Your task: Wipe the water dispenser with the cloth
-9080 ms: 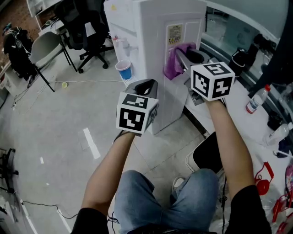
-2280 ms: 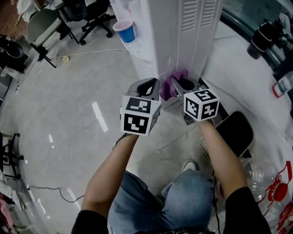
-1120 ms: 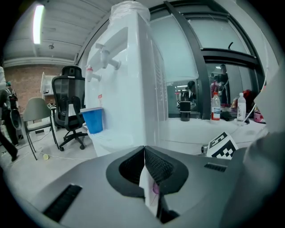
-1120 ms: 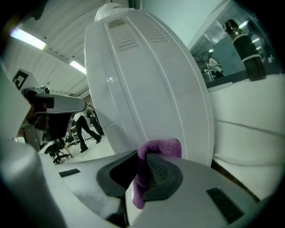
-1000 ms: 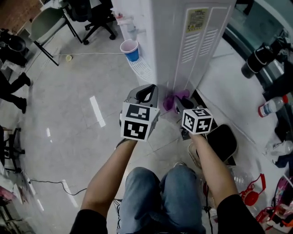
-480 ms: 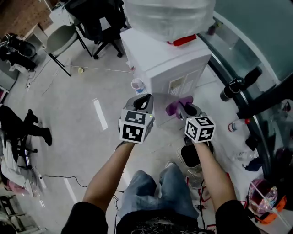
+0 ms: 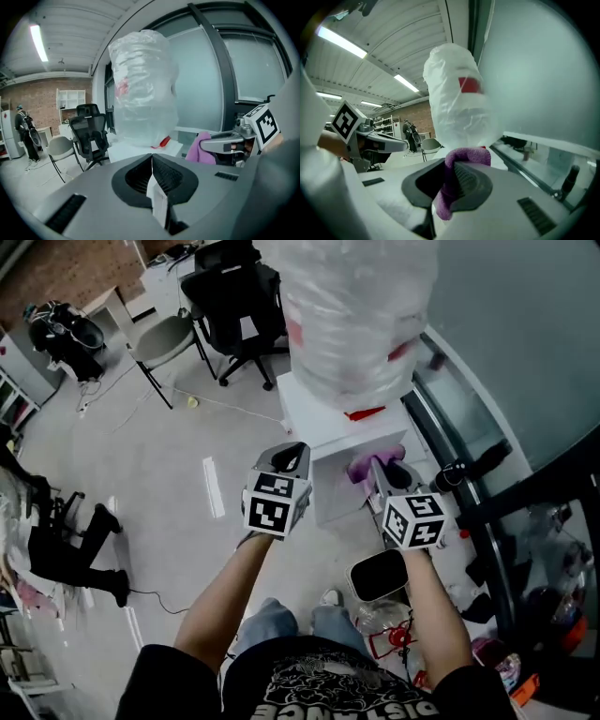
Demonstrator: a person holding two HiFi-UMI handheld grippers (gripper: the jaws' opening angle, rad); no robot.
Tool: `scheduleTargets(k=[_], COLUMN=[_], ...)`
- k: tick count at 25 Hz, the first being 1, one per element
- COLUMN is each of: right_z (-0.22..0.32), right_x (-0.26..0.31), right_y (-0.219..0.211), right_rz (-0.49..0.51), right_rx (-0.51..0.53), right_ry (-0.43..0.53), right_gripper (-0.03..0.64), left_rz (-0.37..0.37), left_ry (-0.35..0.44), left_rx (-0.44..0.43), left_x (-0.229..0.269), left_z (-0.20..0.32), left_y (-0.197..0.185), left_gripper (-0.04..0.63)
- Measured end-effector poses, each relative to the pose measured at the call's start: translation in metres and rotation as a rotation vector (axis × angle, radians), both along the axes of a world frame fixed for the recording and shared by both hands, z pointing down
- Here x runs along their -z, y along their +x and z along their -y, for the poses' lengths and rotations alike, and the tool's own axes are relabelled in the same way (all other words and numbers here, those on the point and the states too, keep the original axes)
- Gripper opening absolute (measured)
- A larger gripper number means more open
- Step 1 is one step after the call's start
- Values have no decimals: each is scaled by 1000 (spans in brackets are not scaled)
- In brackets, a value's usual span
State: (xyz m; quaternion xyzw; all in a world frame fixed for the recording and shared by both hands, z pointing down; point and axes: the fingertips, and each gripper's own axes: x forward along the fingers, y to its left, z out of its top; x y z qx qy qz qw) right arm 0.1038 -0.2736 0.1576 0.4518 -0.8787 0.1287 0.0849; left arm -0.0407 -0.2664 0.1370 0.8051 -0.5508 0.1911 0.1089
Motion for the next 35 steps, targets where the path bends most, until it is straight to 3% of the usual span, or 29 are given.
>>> scheduleTargets(k=[6,9,20,35], right_z=[0,-3,-10,-11], right_x=[78,97,121,125], right_y=[-9,-15,-26,-28], right_rz=[-78,-104,-145,-123], right_rx=[49,55,-10,-43], right_ry=[96,131,200,198], right_gripper=[32,32,32,32], left_rz=[4,35,-9,-48], left_ry=[57,94,107,96], left_rx=[60,46,11,34], left_x=[48,63,75,73], left_z=[-13,-14,-15,-13], left_y=[-23,-34,-61,-76], left_gripper=[26,26,26,26])
